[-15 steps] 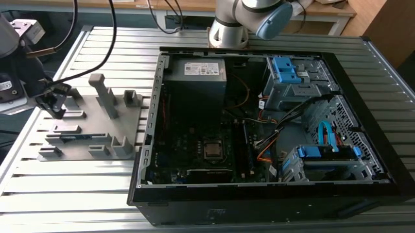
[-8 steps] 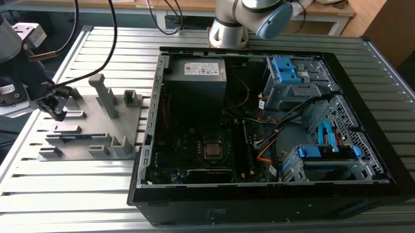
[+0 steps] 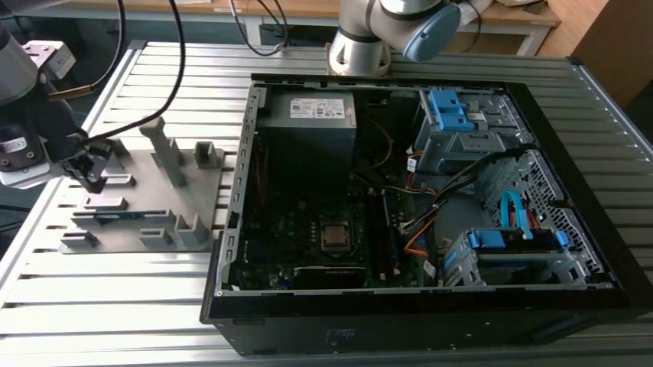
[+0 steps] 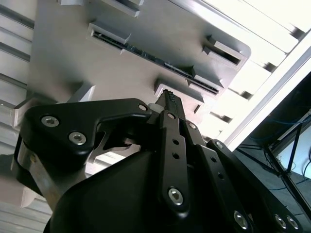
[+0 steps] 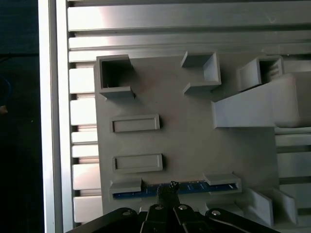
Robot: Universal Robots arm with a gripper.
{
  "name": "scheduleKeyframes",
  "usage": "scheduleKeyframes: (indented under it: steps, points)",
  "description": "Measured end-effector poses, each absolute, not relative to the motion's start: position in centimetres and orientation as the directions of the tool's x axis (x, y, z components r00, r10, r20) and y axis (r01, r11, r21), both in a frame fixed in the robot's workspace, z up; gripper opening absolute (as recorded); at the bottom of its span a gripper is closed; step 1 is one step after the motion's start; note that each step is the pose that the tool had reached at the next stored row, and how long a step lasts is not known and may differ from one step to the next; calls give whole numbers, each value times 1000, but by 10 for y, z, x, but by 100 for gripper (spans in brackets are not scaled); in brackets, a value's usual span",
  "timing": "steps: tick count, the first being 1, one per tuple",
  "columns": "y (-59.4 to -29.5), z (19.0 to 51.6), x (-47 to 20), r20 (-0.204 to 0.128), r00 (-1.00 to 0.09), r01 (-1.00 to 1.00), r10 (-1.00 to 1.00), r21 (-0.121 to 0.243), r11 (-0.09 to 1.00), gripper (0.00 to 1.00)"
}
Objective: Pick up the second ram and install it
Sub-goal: 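Reach for the second ram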
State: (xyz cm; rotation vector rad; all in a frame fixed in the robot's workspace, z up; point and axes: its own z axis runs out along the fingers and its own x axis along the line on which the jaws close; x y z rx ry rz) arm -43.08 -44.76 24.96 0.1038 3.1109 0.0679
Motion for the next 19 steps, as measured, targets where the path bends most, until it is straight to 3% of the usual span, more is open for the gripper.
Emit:
scheduleKeyframes:
  steps: [19]
  points:
    - [-453,235,-431,-27,-997,66,67,45,997,10]
